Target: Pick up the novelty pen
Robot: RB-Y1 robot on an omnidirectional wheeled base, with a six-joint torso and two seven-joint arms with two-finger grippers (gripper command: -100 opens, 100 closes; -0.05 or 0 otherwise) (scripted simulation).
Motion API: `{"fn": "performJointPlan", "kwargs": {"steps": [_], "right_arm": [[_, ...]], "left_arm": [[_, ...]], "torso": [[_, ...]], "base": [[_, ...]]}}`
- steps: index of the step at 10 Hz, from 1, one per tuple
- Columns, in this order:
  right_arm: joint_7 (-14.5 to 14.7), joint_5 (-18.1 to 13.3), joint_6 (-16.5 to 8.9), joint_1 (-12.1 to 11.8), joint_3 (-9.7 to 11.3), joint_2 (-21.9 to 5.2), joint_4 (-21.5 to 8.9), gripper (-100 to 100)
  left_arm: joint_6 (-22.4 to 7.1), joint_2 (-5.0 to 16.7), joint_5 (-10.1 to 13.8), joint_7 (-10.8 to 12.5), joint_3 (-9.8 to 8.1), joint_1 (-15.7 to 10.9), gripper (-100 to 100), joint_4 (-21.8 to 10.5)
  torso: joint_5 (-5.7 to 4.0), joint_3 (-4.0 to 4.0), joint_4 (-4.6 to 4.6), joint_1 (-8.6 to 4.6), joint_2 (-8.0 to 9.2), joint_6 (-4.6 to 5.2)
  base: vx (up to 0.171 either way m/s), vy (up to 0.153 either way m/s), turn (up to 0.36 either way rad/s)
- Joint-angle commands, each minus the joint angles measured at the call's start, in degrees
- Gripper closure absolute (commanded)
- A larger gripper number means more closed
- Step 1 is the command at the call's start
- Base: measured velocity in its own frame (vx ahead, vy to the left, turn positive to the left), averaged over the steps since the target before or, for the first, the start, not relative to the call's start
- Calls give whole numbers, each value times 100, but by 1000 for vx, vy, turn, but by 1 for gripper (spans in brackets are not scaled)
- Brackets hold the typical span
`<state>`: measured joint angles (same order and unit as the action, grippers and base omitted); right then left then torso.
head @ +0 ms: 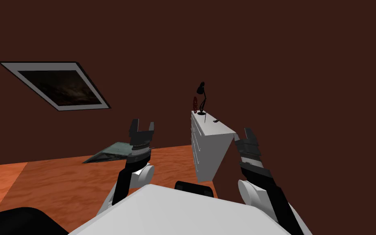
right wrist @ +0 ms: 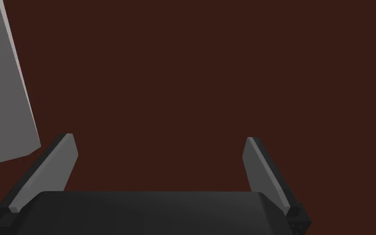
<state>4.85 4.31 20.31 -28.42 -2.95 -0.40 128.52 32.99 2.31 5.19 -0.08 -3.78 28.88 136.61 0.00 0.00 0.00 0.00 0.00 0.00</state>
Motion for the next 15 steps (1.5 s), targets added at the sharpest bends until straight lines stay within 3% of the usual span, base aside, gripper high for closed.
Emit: {"fn": "performJointPlan", "kwargs": {"steps": [1,4,10,15], "right_arm": [[49,-26,-17,-25,-45,-160,-1,-100],[244,-131,-85,-130,-224,-463,4,-100],[1113,-606,-406,-693,-1078,-926,130,-100],[1876,-1054,-741,-1328,-1921,-1254,338,-100]], "left_arm": [[0,0,0,0,0,0,0,0],[0,0,0,0,0,0,0,0],[0,-1,0,0,1,-1,0,0],[0,-1,0,0,1,0,0,0]], "torso": [[0,0,0,0,0,0],[2,11,4,11,19,1],[9,25,10,42,42,2],[15,7,3,63,11,1]], "base": [[-10,8,-54],[-50,40,-90],[-98,111,-192],[-36,150,-196]]}}
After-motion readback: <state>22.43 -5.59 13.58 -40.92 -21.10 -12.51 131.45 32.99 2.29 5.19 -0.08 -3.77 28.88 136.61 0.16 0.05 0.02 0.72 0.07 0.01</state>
